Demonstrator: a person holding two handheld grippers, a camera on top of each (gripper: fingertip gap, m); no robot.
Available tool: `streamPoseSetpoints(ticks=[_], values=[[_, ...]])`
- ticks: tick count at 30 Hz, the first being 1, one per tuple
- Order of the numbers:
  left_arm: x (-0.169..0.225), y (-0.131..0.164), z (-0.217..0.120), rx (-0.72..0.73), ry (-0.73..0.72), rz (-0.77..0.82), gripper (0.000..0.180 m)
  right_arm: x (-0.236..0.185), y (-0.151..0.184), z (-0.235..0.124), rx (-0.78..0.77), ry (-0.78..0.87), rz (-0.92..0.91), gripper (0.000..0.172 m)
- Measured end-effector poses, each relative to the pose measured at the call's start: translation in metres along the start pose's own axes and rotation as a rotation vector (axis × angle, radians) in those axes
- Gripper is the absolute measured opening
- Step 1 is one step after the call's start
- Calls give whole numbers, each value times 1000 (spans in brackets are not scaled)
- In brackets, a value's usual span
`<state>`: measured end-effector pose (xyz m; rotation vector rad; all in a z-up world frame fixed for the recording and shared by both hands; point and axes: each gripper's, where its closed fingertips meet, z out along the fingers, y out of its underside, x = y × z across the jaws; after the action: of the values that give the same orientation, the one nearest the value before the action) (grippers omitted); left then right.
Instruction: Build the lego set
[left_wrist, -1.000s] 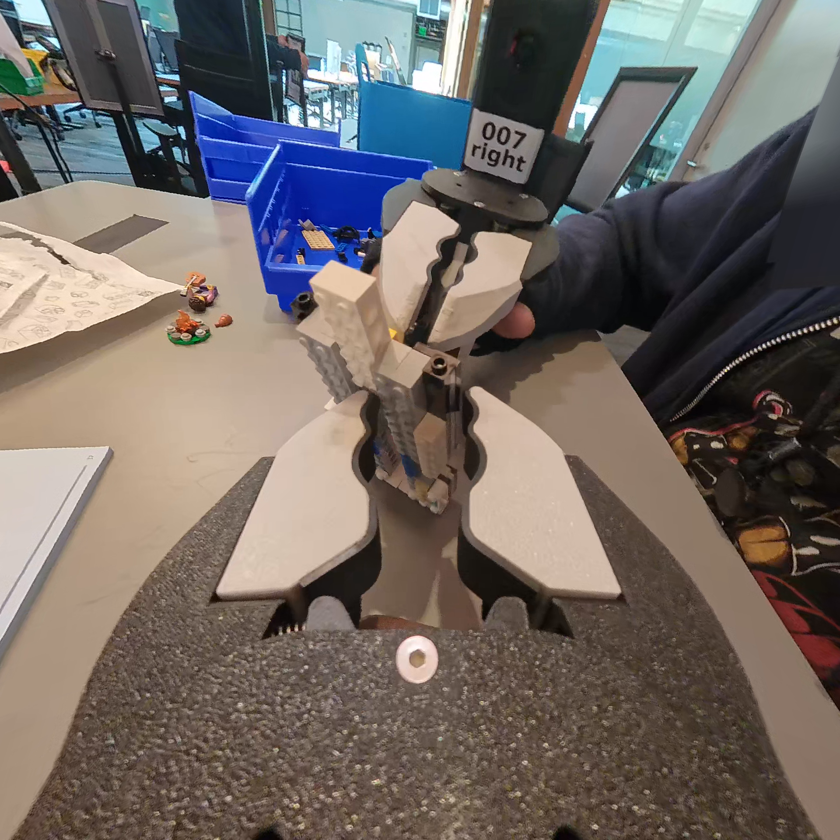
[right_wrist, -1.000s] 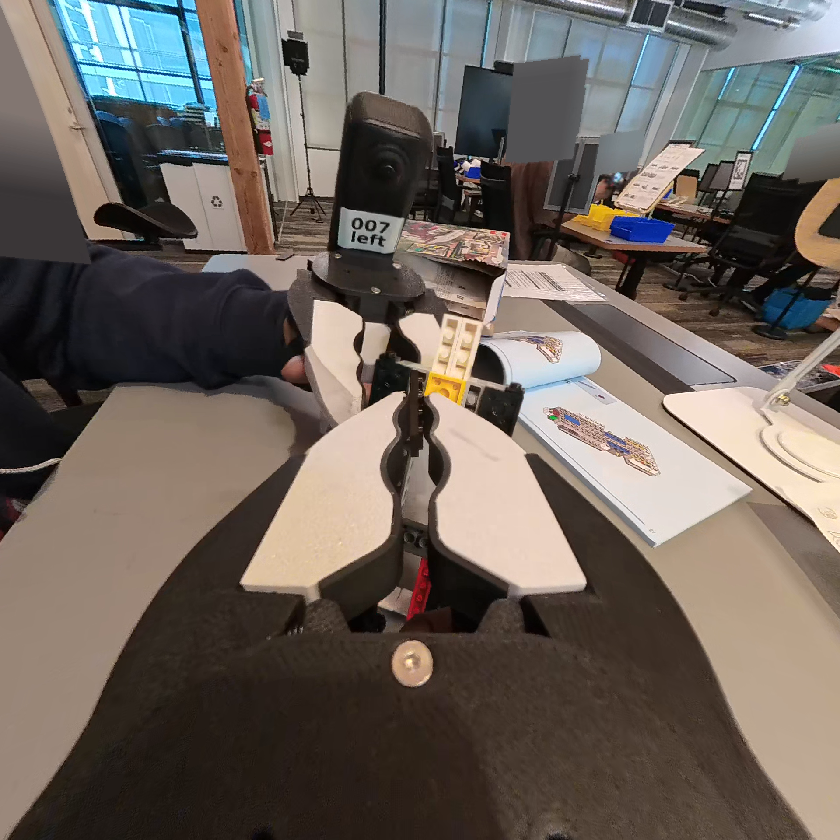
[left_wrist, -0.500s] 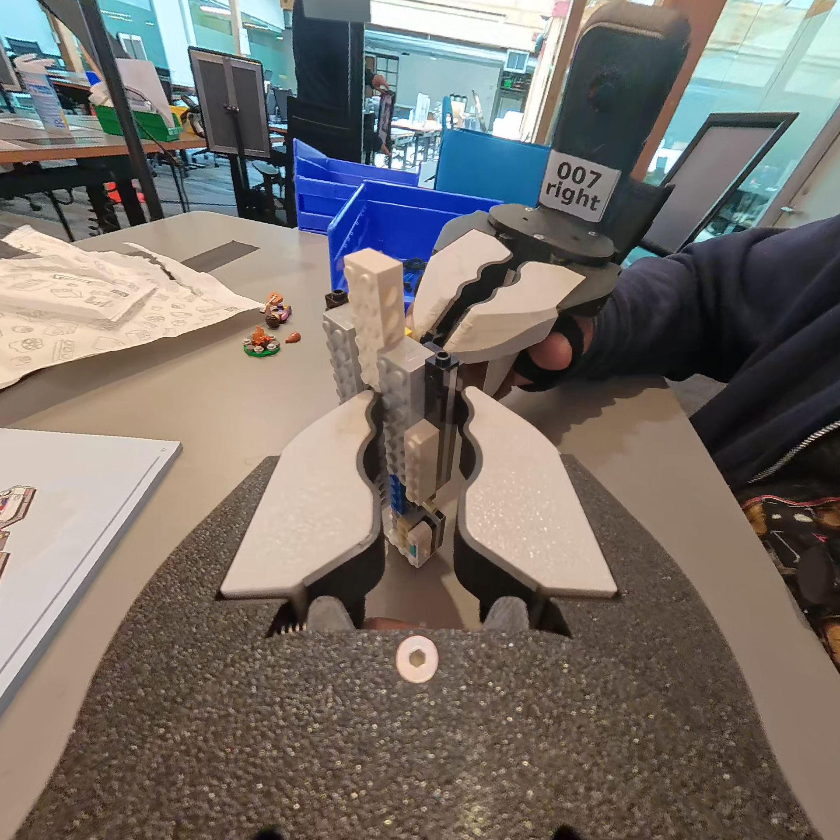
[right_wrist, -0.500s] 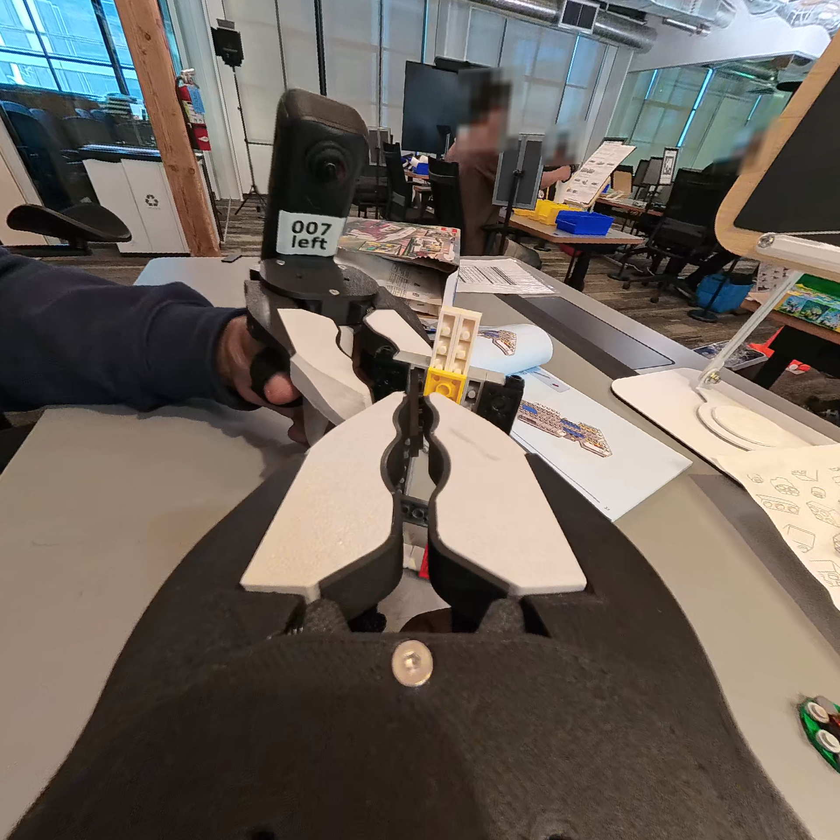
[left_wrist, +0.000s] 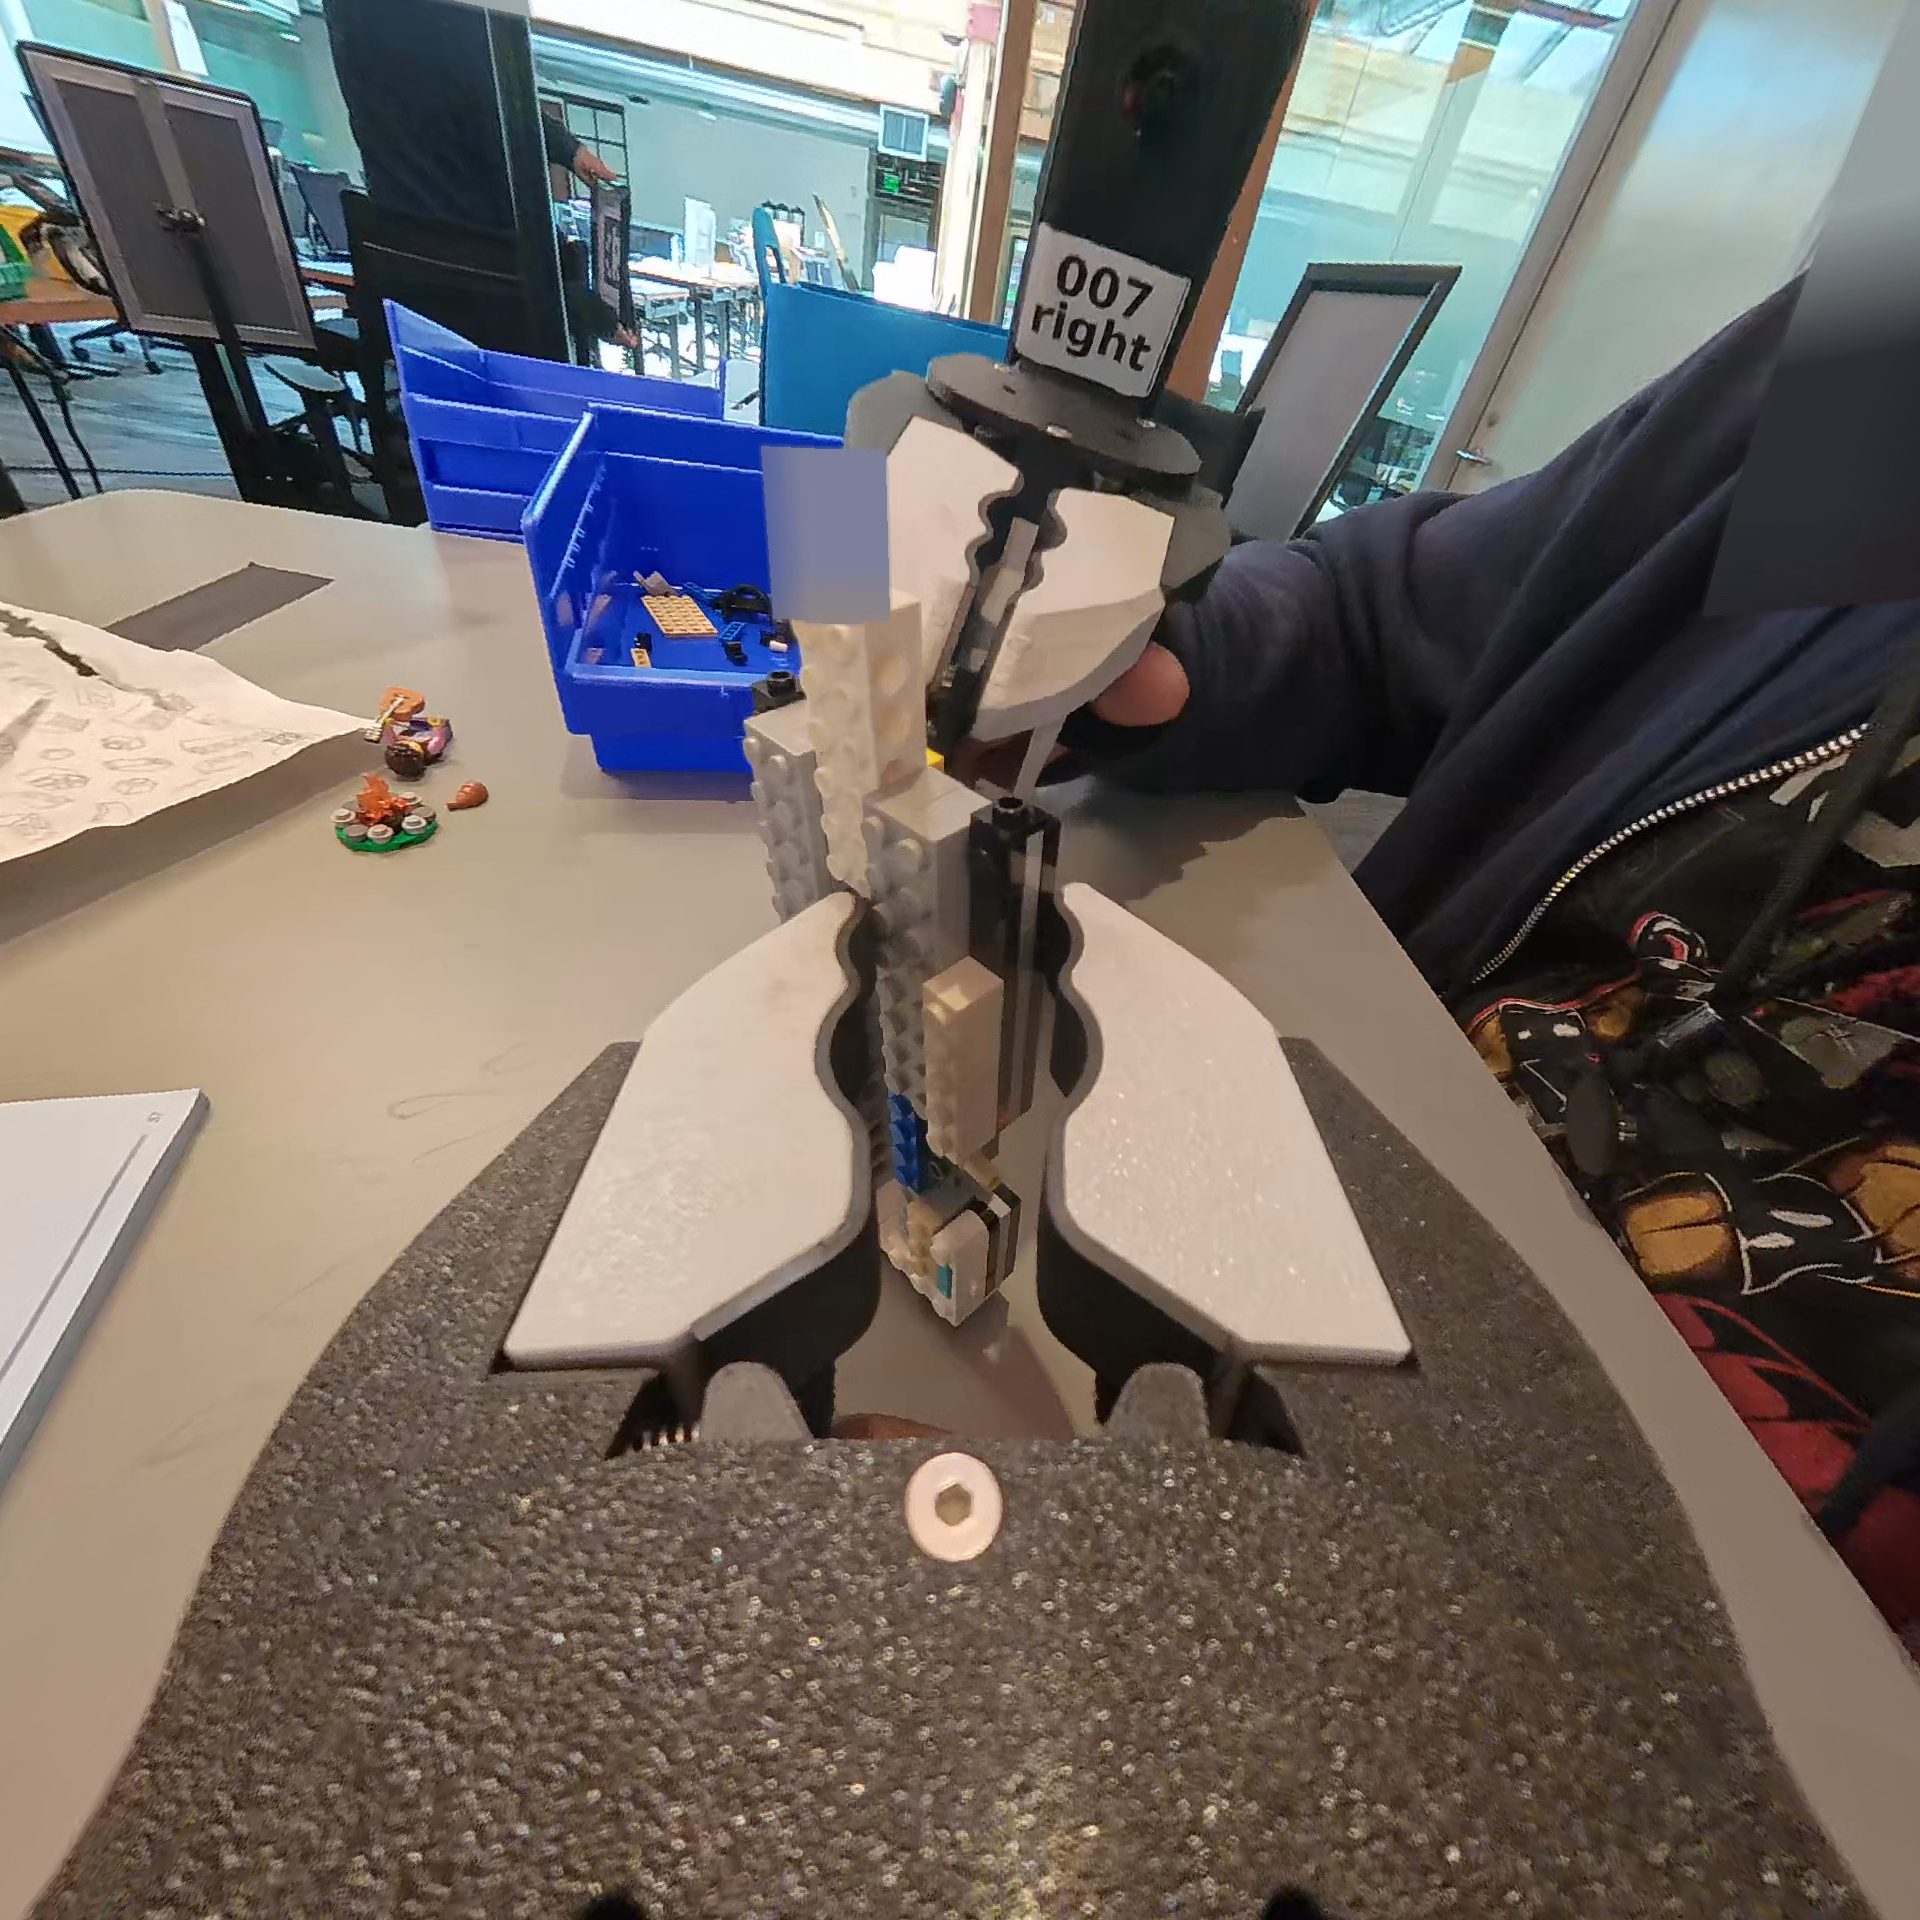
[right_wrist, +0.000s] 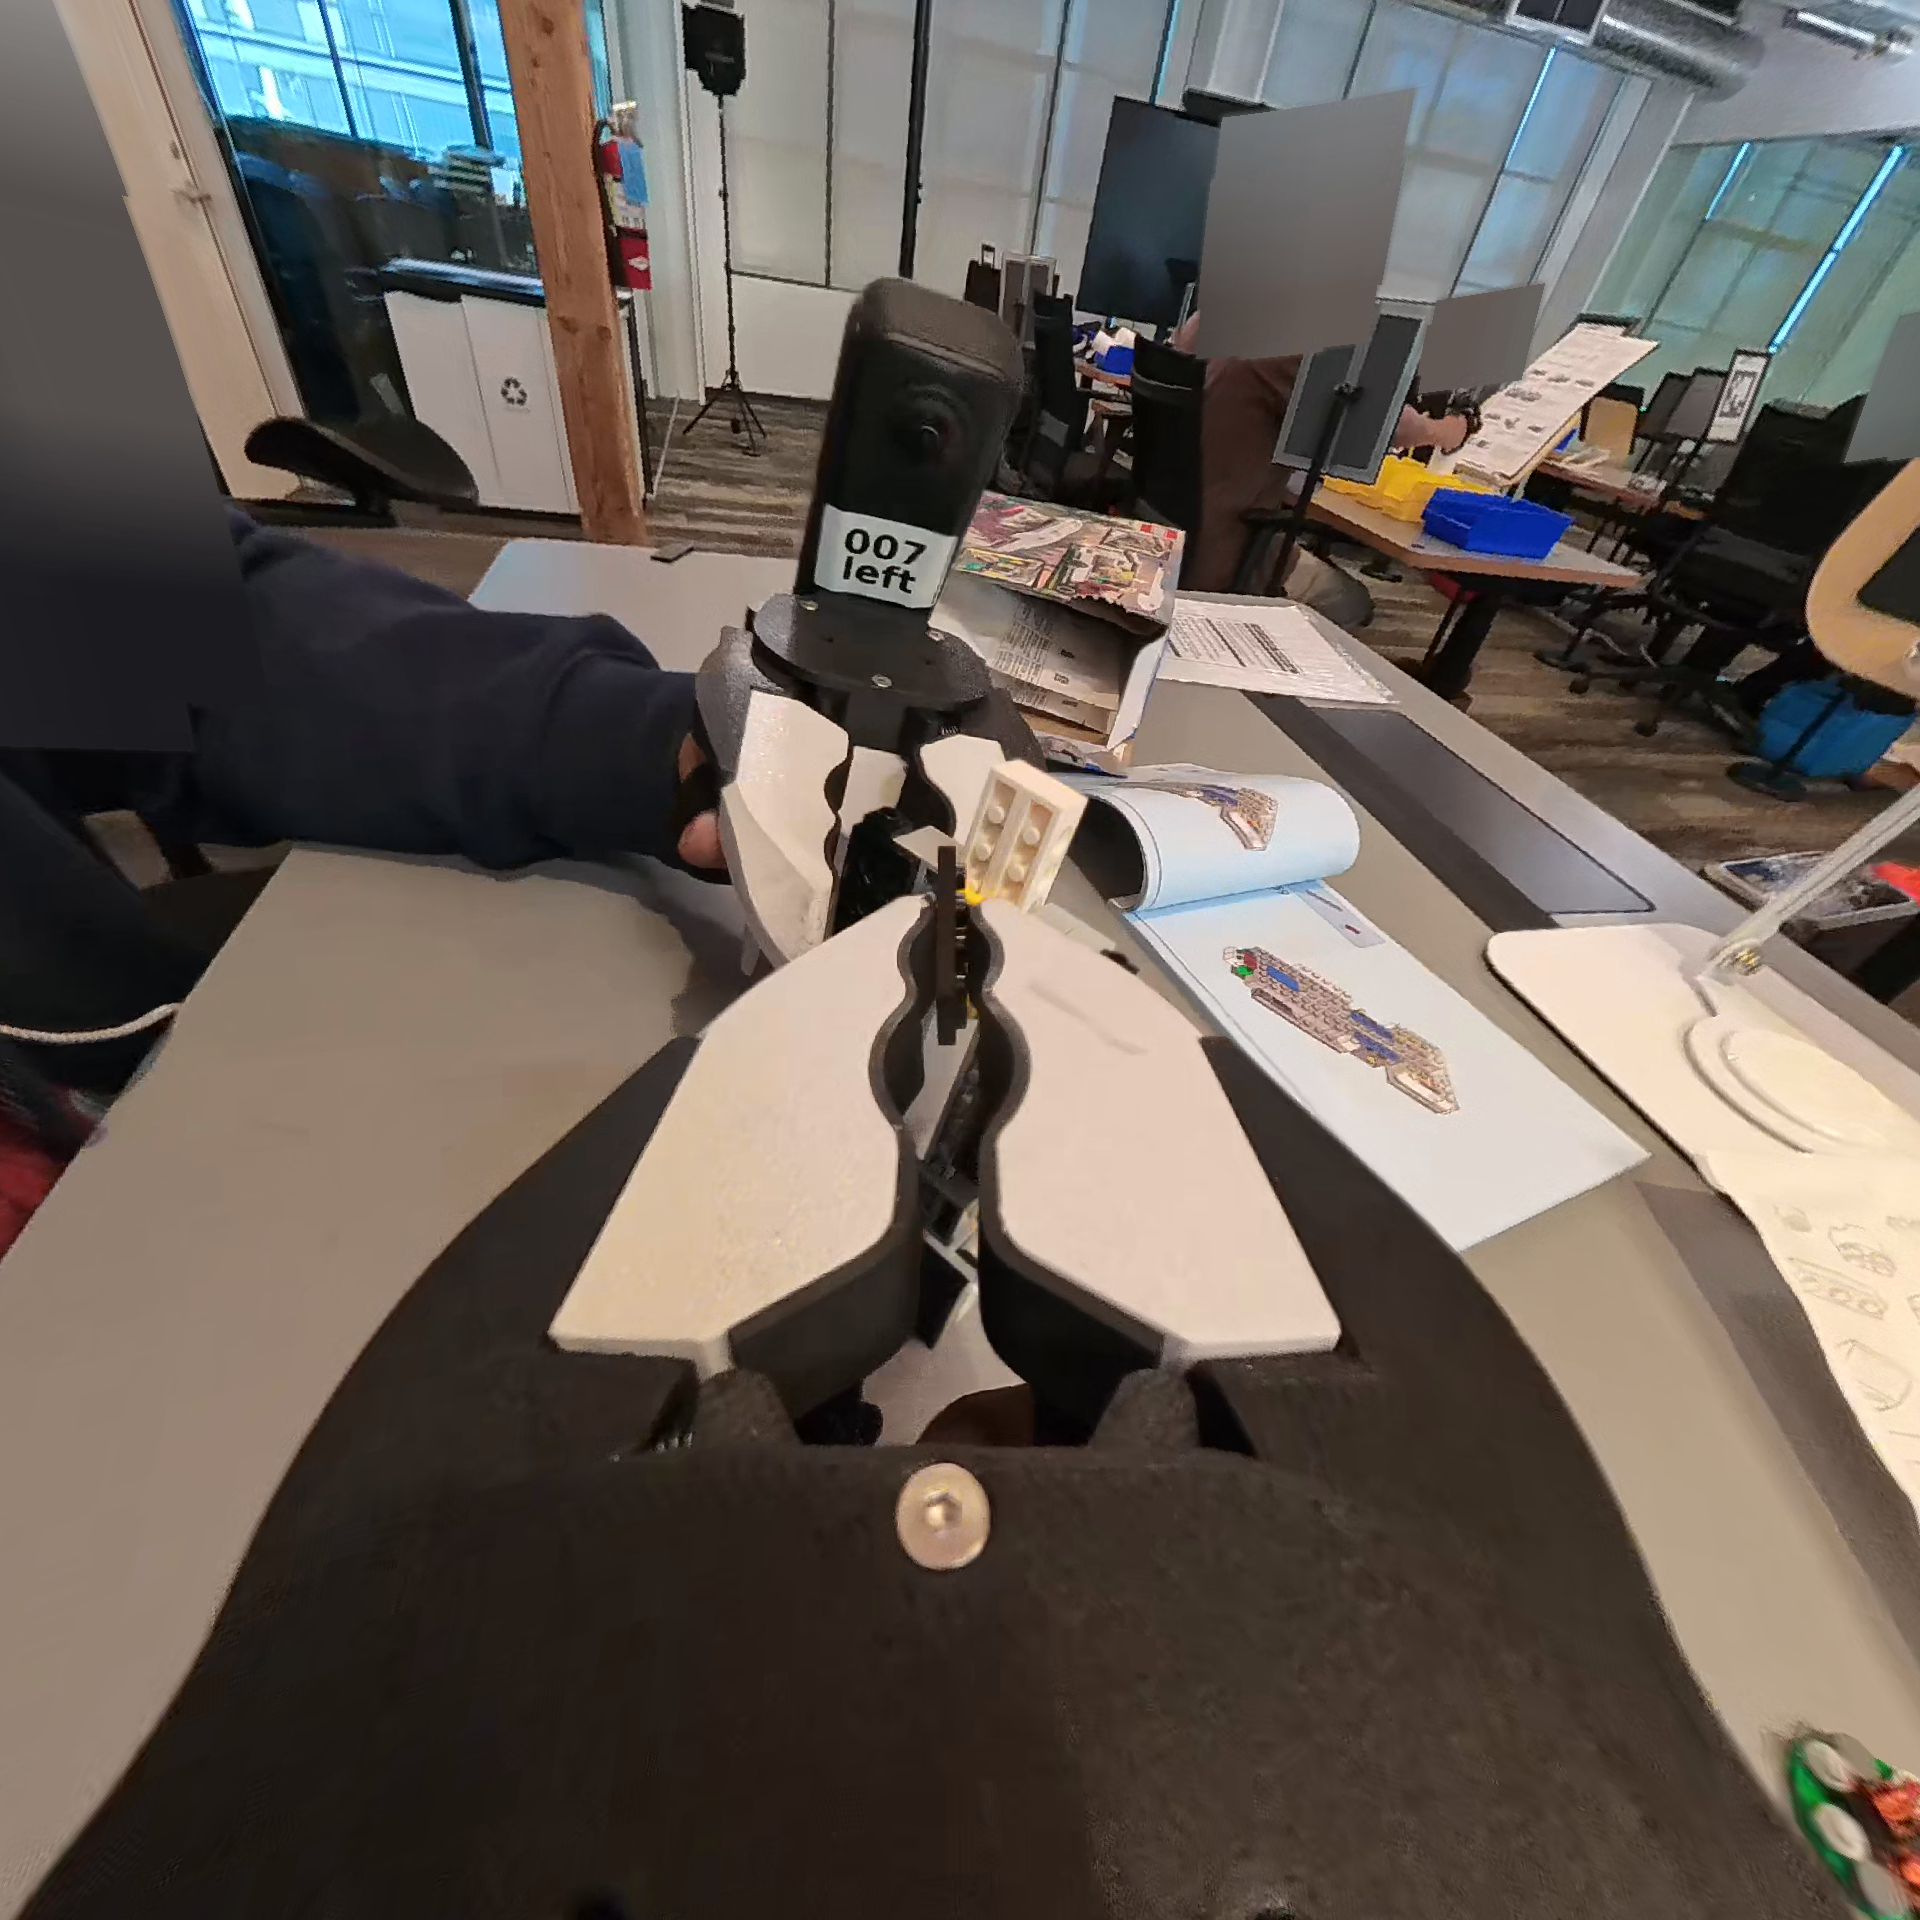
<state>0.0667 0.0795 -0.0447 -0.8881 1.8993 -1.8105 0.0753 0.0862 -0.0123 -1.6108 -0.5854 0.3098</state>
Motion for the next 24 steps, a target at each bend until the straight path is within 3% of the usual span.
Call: streamPoseSetpoints(ticks=[12, 18, 24], values=[[7, 1, 4, -15, 40, 3, 31, -2, -4, -1, -76, 57, -194, 6], [9, 2, 4, -5, 60, -4, 31, 4, -2, 1, -98, 105, -213, 16], [8, 2, 4, 9, 72, -17, 31, 6, -1, 1, -100, 96, -176, 16]])
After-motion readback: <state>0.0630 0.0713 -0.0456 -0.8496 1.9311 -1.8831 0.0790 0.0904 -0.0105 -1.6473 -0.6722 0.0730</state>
